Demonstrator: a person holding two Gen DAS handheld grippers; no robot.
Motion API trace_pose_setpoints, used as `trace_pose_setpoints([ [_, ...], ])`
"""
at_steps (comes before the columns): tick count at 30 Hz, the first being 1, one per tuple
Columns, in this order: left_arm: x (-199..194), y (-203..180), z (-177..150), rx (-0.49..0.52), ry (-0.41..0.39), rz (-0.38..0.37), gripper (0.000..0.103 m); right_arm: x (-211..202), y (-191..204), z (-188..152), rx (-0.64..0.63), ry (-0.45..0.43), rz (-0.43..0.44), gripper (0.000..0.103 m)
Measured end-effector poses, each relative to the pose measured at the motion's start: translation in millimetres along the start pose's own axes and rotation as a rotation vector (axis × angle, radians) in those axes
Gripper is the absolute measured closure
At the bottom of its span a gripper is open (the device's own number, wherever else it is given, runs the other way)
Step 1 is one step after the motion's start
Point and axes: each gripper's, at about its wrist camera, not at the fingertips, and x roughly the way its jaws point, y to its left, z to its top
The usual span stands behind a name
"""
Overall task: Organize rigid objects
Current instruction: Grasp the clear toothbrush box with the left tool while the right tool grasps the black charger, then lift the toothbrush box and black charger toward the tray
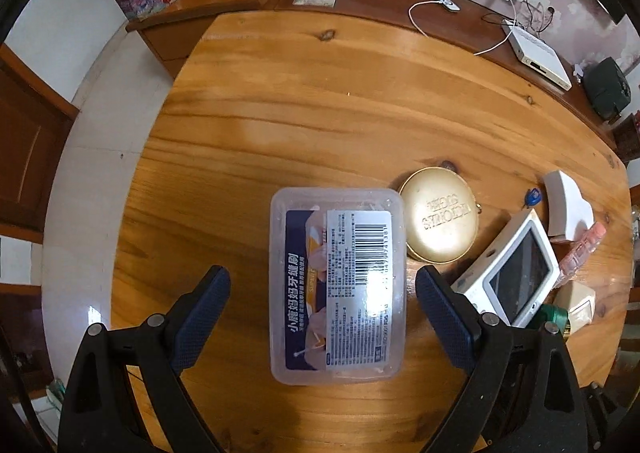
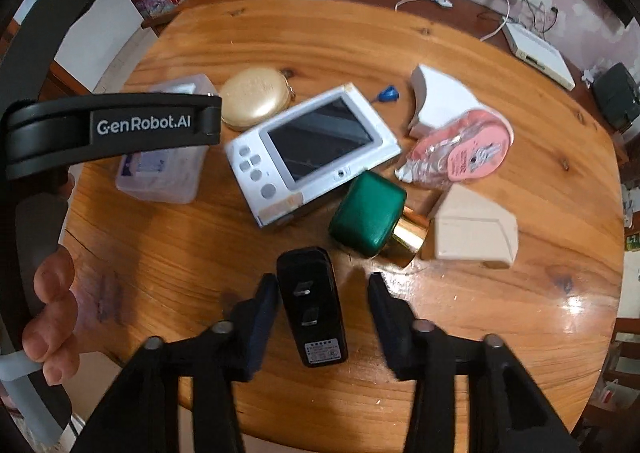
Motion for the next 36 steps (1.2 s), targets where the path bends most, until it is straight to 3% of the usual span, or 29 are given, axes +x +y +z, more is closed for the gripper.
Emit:
trace_pose_setpoints([
  [2,1.6,3.1,0.9,-0.017,0.001,0.003,0.014,2.7,-0.6,0.0,0.006,0.017,0.012,0.072],
  [10,2.6,2.6,0.2,-0.017,-0.008,0.033,0.035,5.1,5.8,-2.4,-0.013,0.030,-0.003,0.078],
  [15,3.2,7.4,-3.4,-0.030,0.001,0.037,0.036,-1.7,2.5,-7.3,0.009,-0.004,0.006,0.078],
  [18,-7.5,11.6,-6.8,-0.032,0.012,0.000,0.036,-14.4,-2.9,-9.7,0.016,-0.047,0.012,0.078],
  [26,-106.8,23.5,-29.6,0.007,-0.122,-0.051,0.036,-89.2,-14.8,-38.3,0.058,-0.201,0.066,0.078],
  [36,-217.2,23.8,-99.5,0.124,-0.234,-0.126,0.036,-190.9,-4.7,-102.5,0.033,-0.387,0.101,0.078],
])
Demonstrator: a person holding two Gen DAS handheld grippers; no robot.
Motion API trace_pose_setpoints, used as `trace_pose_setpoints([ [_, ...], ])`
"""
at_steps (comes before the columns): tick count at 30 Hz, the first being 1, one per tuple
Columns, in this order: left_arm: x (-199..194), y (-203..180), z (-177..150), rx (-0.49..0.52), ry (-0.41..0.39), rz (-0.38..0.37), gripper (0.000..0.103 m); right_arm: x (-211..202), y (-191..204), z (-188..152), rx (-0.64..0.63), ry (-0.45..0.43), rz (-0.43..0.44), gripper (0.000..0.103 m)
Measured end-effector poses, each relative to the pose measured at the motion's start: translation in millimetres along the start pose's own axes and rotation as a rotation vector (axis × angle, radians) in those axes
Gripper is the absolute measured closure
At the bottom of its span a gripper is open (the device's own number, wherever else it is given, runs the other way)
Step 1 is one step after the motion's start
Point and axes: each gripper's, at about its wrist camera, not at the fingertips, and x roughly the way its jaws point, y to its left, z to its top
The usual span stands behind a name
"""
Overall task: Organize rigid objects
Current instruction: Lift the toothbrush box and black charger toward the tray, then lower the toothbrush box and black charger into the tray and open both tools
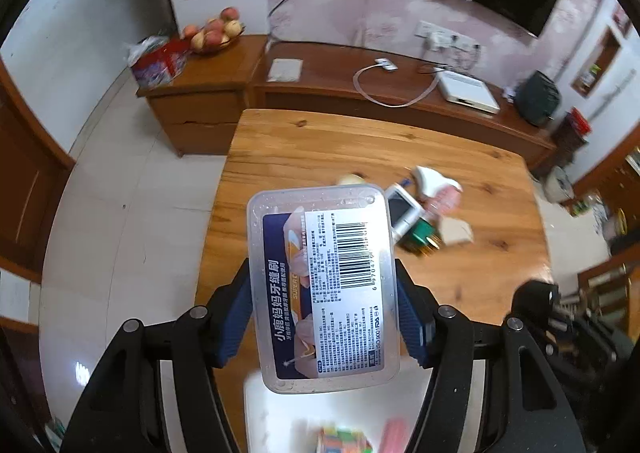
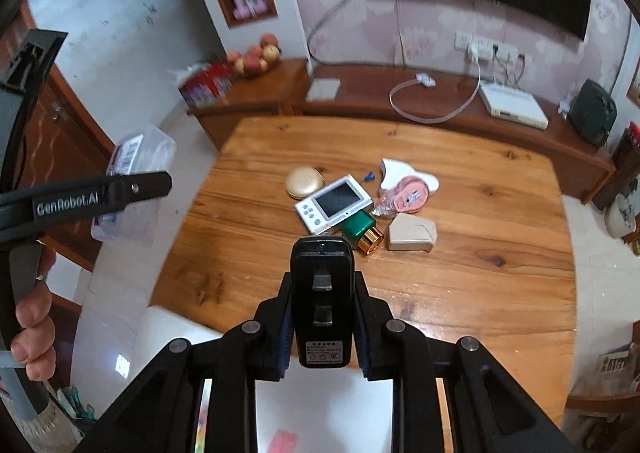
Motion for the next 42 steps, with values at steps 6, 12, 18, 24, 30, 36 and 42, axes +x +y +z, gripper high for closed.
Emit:
trace_pose_setpoints([
  [6,-27.1,-19.9,-42.8,0.077,-0.013,-0.051,0.036,-38.8,9.5,-34.1,-0.021,-0.056,0.026,0.078],
  [12,-30.5,-36.4,-88.9,0.095,-0.030,-0.110,0.036,-56.6,13.6,-81.7,-0.023,-0.078,0.039,0.078],
  [18,-3.6,-57.4,-129.7,0.112,0.007,-0.141,0.036,-28.7,7.4,-130.9,-0.018,-0.007,0.027,0.078],
  [24,47.1,-80.9,-155.8,0.154,0.103,-0.068,0.036,11.7,-9.1,-165.4,0.051,0.093,0.044,0.078],
  [30,72.0,-91.2,-168.3,0.192,0.146,-0.060,0.036,34.9,-16.1,-180.9,0.070,0.153,0.039,0.078],
  [36,94.6,-98.3,-173.2,0.232,0.164,-0.041,0.036,48.9,-7.8,-180.5,0.026,0.167,0.025,0.078],
  [42,108.9,-96.3,-169.3,0.259,0.156,-0.018,0.035,60.7,-5.8,-180.1,0.013,0.198,0.041,0.078],
])
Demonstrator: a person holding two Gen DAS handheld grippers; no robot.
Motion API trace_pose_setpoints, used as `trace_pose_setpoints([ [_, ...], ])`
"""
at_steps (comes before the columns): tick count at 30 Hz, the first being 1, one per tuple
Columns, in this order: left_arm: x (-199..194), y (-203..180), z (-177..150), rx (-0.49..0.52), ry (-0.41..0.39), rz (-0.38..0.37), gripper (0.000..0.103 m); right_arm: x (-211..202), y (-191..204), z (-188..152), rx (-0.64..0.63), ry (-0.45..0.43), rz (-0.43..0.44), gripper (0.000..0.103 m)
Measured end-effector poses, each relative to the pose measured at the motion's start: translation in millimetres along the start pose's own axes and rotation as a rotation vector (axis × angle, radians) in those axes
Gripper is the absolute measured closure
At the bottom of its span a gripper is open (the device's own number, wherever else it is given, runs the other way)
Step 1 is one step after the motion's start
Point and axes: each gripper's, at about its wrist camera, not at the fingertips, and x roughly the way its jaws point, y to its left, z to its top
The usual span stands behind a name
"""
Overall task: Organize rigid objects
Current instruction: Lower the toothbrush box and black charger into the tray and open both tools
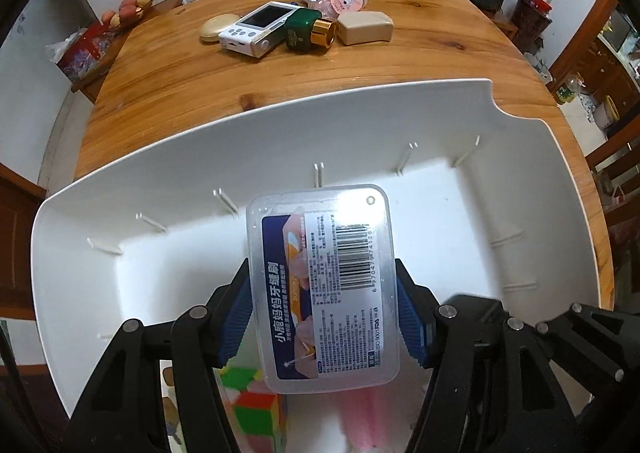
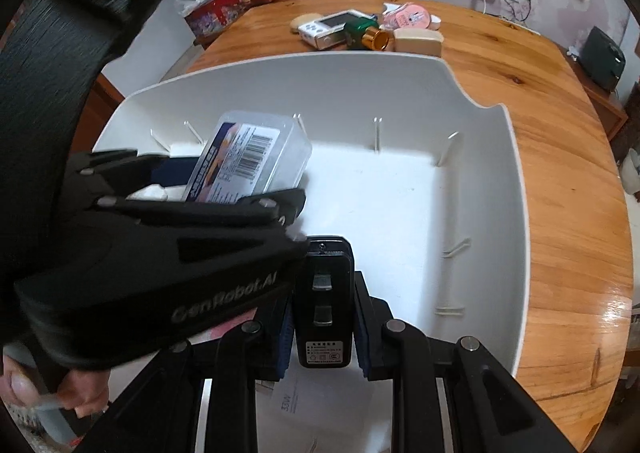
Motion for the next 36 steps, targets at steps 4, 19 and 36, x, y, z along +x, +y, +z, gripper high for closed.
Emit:
trace_pose_setpoints([
  [4,5.0,2.9,3.3,0.019,-0.008,0.003,0.035,0.3,-0.4,0.8,0.000,0.004,0.004,0.078],
  [19,-3.8,-6.9,-1.2,0.052,-0.002,0.059,0.019,3.7,0.7,2.1,-0.006,0.003,-0.011,0.073],
  [36,-28.7,-2.7,-3.8,0.040,-0.040,0.064,0.018,-1.8,0.4,-3.7,0.007,-0.005,-0.002,0.073],
])
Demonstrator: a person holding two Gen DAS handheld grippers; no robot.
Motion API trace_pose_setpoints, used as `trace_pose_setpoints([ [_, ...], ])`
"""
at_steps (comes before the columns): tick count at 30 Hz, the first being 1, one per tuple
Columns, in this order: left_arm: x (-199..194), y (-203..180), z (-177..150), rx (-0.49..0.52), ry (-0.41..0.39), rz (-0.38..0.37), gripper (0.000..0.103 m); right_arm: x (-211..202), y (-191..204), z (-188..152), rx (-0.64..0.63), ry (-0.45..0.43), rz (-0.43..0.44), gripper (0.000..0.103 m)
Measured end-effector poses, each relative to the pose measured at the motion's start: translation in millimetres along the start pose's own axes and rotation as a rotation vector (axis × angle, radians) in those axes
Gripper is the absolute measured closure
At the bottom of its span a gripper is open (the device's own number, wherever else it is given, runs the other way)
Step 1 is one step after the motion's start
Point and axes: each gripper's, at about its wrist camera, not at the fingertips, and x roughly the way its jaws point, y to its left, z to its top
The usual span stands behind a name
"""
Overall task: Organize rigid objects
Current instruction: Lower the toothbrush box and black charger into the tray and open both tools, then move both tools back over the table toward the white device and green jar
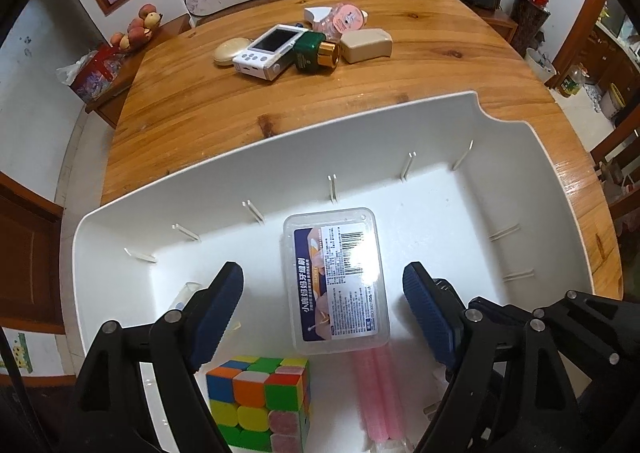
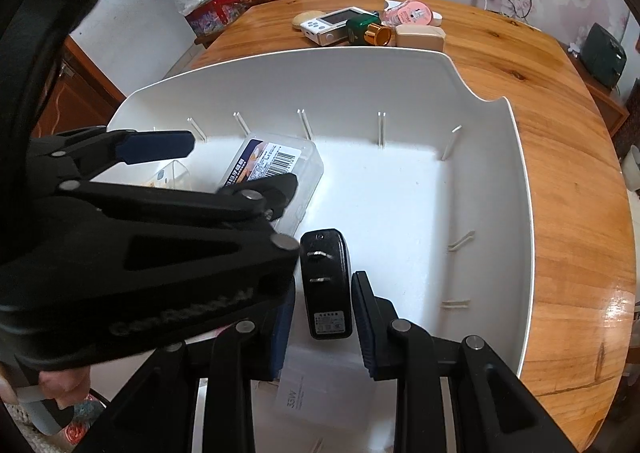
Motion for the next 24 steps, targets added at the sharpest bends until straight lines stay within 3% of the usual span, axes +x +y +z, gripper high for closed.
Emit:
trace_pose_setpoints([
  [9,-30.0,22.7,6.6,-0.034,-0.040,-0.030,0.019,-19.6,1.7,1.1,0.002,-0.057,-0.011,0.068],
  [17,-69.3,56.9,28.6,-0.015,-0.108,0.011,0.019,-45.2,0.4,15.1,0.015,-0.089,0.014,0.068],
  [24,-84.2,71.1,68.3,0.082,-0.125,0.084,0.019,-81.5,-3.1,53.2,0.034,-0.126,0.066,0.068],
])
